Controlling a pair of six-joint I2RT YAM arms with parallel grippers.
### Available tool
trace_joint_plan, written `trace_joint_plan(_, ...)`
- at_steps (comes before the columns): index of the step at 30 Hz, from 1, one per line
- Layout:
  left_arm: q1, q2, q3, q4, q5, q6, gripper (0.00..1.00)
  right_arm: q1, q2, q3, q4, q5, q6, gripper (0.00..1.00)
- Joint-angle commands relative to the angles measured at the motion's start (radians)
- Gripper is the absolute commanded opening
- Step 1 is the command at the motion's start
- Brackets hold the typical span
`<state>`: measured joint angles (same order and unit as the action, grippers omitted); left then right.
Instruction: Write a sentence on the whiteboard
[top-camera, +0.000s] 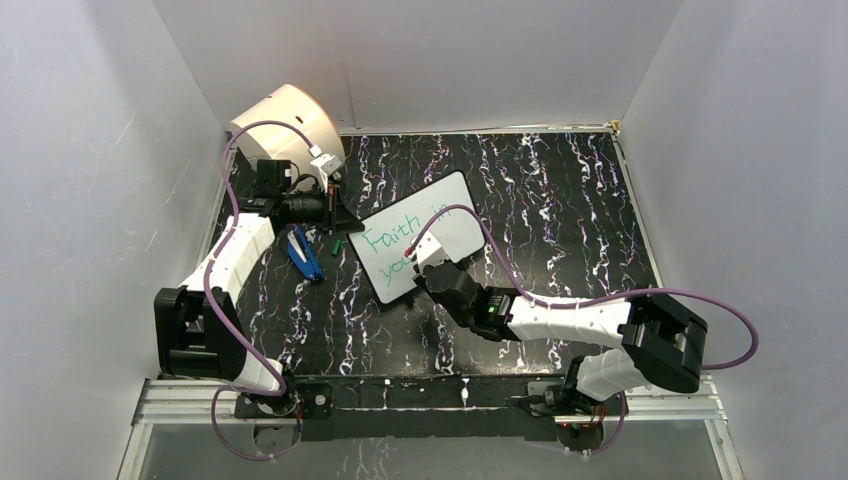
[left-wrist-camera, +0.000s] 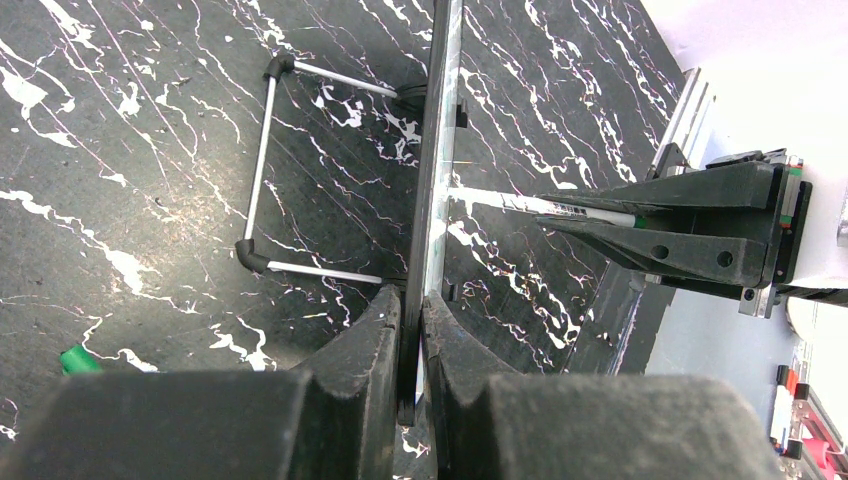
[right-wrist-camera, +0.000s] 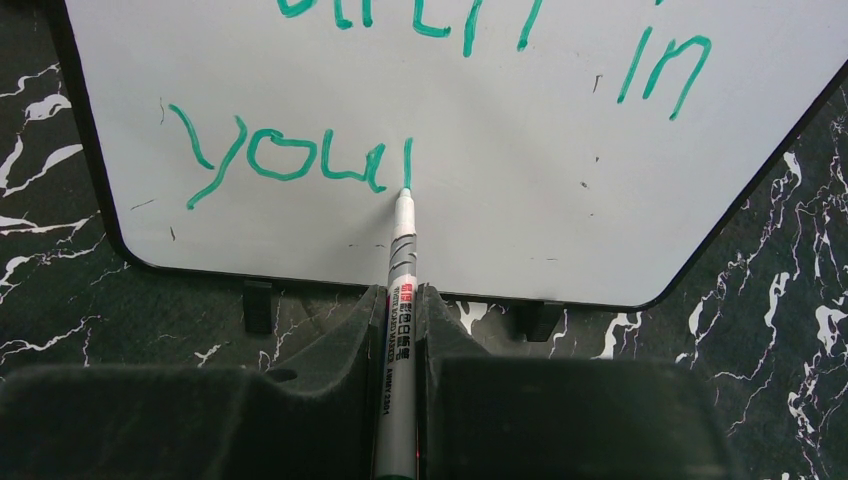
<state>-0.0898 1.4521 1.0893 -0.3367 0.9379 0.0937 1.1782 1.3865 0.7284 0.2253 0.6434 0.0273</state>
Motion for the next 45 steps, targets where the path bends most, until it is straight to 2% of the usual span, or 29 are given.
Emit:
trace_joint_plan(1, -0.011, 0.025, 0.008, -0.052, -0.069, 0.012, 0.0, -0.005, 0.0, 0.017, 0.012, -0.019, 0.015, 0.0)
trace_joint_plan(16, -0.011, 0.026, 0.008, -0.053, -0.068, 0.012, 0.0, -0.016, -0.019, 0.032, 0.099, -0.009, -0.026, 0.0)
trace_joint_plan(45, -0.011, 0.022, 0.008, -0.058, -0.068, 0.018, 0.0, -0.053, -0.02, 0.054, 0.146, -0.016, -0.067, 0.0)
